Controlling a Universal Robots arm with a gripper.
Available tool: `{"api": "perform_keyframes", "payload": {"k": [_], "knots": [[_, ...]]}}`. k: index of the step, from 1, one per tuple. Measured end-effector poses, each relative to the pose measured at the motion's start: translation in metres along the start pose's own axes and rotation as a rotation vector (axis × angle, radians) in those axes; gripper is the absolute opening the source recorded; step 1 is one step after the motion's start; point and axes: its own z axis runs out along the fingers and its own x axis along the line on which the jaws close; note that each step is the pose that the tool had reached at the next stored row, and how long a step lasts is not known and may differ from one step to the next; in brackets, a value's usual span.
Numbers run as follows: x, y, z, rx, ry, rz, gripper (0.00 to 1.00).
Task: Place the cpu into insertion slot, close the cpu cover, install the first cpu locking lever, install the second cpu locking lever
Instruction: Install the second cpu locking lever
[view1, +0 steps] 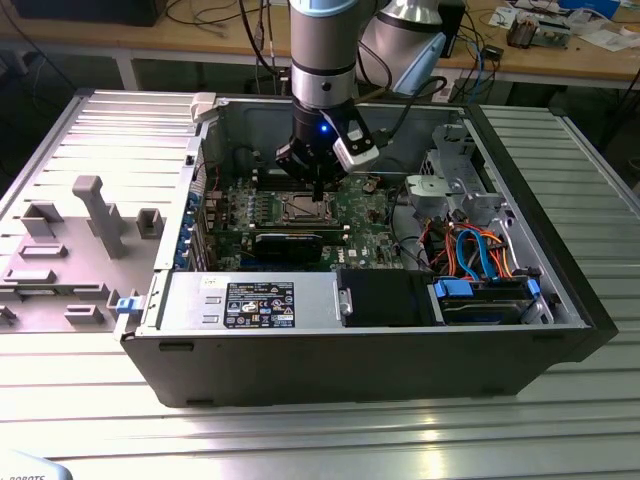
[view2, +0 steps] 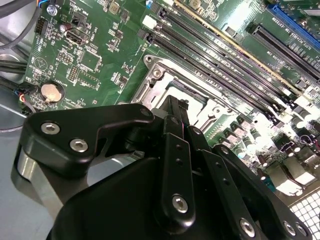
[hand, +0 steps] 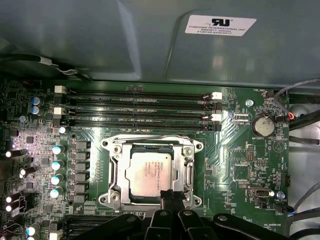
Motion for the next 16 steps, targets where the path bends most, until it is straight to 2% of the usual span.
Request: {"api": "perform_keyframes", "payload": {"k": [4, 7, 16], "knots": [[0.0007, 0.0002, -0.0034, 0.0, 0.0005, 0.0, 0.11], [0.0052, 0.0001, -0.0037, -0.0002, 0.0004, 0.0, 0.11], [0.0053, 0.0, -0.0036, 0.0004, 0.0005, 0.0, 0.11]]}}
